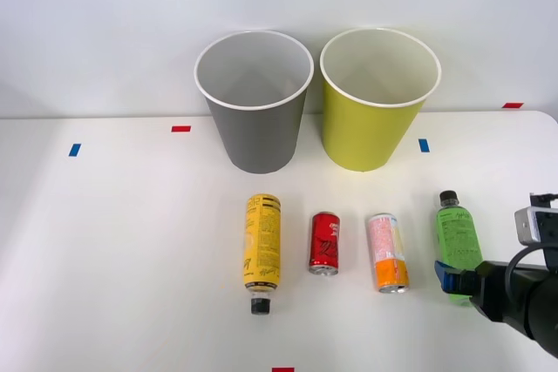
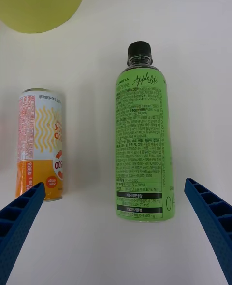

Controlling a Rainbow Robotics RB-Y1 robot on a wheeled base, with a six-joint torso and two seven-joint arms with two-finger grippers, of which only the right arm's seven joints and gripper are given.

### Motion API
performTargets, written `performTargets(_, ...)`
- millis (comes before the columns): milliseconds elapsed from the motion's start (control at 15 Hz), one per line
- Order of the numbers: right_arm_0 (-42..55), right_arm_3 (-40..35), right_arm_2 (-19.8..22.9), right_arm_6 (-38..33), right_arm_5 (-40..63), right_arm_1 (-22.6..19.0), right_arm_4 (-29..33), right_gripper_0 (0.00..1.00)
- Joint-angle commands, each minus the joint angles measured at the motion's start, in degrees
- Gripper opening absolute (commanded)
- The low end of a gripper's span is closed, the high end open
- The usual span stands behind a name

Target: Put cans in the gray bin, plastic bottles in the light green bin

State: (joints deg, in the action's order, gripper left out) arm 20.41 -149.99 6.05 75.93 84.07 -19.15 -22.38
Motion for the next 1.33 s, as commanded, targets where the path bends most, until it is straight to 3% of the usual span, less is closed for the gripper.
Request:
performTargets(67,-9.25,-0.01,4.68,-0.96,6.46,-0.09,-6.36,1.00)
performTargets(733,-17.68,13.67,3.71,-2.28,6.55,-2.47,-0.12,1.00)
performTargets(1000,-19.35,17.01,-0.42,-4.12,6.63,-3.43,7.53,1.00)
performTargets(1333,-23.13,17.28,-0.42,-6.41,18.59,-3.70,8.06,1.00)
